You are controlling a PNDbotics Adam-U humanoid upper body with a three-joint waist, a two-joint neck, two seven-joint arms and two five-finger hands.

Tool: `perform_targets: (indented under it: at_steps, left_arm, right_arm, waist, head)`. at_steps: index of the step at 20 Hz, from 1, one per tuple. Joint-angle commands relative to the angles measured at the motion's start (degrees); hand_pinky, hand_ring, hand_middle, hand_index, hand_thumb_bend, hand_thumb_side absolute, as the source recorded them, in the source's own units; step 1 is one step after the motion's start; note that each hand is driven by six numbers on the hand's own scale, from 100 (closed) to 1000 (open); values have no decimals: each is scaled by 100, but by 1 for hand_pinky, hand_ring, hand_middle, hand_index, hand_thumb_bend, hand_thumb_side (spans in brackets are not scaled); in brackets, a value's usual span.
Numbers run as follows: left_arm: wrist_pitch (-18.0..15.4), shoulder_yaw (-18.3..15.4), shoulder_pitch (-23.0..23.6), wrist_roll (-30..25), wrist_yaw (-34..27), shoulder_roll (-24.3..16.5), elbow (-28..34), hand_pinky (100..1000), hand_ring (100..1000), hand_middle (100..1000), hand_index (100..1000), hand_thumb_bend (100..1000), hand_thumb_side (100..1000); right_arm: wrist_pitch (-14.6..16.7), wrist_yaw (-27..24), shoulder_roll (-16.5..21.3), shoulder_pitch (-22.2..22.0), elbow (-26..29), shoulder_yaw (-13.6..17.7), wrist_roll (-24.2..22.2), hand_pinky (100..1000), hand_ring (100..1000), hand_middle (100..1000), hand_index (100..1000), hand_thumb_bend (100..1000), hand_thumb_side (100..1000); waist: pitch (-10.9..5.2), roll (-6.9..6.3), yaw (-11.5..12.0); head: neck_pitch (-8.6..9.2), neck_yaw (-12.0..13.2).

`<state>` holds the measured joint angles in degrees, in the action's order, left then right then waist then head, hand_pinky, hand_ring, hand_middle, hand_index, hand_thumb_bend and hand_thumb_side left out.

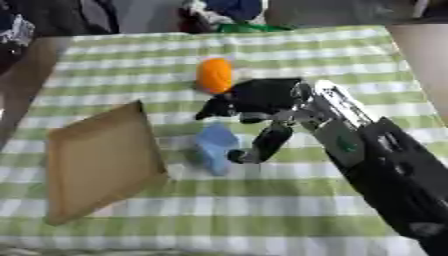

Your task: Pick up objects on the table and place them in the box.

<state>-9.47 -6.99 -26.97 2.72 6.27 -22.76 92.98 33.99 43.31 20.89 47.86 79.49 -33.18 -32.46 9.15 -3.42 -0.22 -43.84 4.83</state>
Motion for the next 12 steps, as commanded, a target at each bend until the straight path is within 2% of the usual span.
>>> perform_targets:
  at_steps: [1, 6, 10, 12]
  left_arm:
    - [-9, -72, -66, -18, -30, -112, 70, 466, 502, 513, 761, 373, 481]
    - [-11, -72, -62, -24, -31, -102, 73, 466, 502, 512, 761, 373, 481]
    - [-13, -69, -63, -29, -31, -97, 74, 466, 502, 512, 761, 374, 481]
    - [-14, -67, -62, -31, -32, -93, 73, 466, 502, 512, 761, 373, 481]
  right_arm:
    - [417, 84, -15, 99, -21, 56, -308, 848, 801, 932, 1000, 259, 365]
    - [464, 139, -91, 116, -110, 40, -307, 851, 807, 938, 1000, 253, 365]
    - [505, 150, -134, 121, -141, 28, -336, 863, 827, 1000, 1000, 250, 374]
    - [515, 153, -153, 118, -160, 24, -359, 883, 869, 995, 1000, 252, 372]
  waist:
    - [-82, -5, 15]
    - [-90, -12, 35]
    - [-92, -17, 42]
    - [-92, -19, 44]
  head:
    - [-28, -21]
    - [-28, -44]
    - [-28, -56]
    - [-28, -59]
